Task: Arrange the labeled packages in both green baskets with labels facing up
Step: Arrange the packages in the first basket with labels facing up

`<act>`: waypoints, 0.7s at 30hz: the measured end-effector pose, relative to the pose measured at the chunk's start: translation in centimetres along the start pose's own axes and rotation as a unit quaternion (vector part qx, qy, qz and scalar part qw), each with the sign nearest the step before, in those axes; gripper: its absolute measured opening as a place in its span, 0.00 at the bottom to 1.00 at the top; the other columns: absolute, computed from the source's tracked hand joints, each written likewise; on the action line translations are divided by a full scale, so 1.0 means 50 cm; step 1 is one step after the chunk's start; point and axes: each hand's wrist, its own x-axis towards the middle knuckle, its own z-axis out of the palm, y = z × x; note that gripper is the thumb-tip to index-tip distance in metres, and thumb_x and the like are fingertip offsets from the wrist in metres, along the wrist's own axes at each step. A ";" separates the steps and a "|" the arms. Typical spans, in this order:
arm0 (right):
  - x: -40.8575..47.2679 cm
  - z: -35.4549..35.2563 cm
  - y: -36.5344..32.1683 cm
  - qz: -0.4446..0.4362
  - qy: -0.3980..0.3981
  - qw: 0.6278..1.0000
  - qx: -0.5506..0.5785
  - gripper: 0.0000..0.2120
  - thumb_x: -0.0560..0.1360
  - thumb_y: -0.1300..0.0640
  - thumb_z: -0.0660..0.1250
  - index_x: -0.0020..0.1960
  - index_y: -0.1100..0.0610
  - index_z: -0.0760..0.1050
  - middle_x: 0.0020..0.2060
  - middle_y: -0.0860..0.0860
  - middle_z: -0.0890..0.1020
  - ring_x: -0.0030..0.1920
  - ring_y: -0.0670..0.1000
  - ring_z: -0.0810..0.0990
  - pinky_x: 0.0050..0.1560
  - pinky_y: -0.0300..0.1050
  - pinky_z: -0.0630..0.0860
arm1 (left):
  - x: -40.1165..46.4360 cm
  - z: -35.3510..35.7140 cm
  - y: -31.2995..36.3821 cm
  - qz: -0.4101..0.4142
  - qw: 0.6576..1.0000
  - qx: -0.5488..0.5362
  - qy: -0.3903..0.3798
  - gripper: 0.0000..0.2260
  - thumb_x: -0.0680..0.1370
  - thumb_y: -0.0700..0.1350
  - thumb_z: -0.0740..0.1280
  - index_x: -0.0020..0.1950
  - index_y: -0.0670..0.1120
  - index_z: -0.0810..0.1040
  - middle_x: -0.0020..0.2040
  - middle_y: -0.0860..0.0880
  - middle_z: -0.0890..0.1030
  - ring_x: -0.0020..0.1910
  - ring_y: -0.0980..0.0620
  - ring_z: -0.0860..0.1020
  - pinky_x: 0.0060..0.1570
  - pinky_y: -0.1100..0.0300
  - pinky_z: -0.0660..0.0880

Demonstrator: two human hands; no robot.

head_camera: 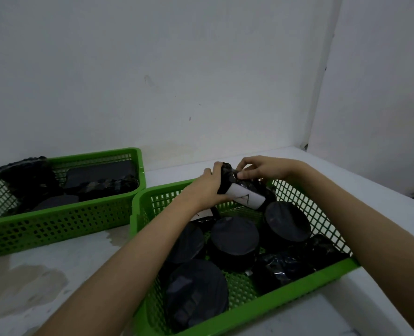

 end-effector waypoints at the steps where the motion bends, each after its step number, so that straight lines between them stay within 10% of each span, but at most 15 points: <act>1: 0.001 -0.002 0.000 -0.003 0.025 1.000 0.007 0.08 0.75 0.50 0.65 0.49 0.53 0.72 0.43 0.49 0.79 0.42 0.48 0.77 0.38 0.35 0.74 | 0.002 -0.003 -0.001 -0.014 0.999 -0.028 0.015 0.35 0.74 0.53 0.68 0.73 0.40 0.54 0.65 0.37 0.71 0.62 0.39 0.74 0.54 0.52 0.72; 8: -0.023 -0.024 -0.015 0.029 -0.009 0.985 -0.171 0.24 0.67 0.49 0.74 0.60 0.51 0.73 0.47 0.45 0.77 0.49 0.48 0.76 0.48 0.39 0.71 | 0.016 -0.006 -0.006 -0.104 0.974 -0.203 -0.007 0.19 0.80 0.55 0.57 0.38 0.42 0.72 0.32 0.45 0.77 0.30 0.51 0.76 0.31 0.68 0.72; 11: -0.019 -0.017 -0.003 0.059 -0.021 0.971 -0.231 0.30 0.65 0.50 0.75 0.64 0.54 0.71 0.51 0.48 0.76 0.53 0.51 0.75 0.53 0.42 0.69 | 0.023 -0.013 -0.012 -0.112 0.954 -0.278 0.025 0.16 0.82 0.47 0.54 0.41 0.39 0.73 0.34 0.44 0.79 0.29 0.54 0.76 0.32 0.68 0.73; 21: -0.002 0.029 -0.023 0.073 -0.059 0.940 -0.328 0.27 0.69 0.54 0.72 0.67 0.53 0.70 0.67 0.53 0.73 0.65 0.55 0.72 0.63 0.45 0.69 | 0.018 0.018 -0.021 -0.040 0.980 0.061 -0.184 0.24 0.77 0.61 0.57 0.41 0.40 0.75 0.38 0.44 0.73 0.41 0.47 0.71 0.38 0.57 0.65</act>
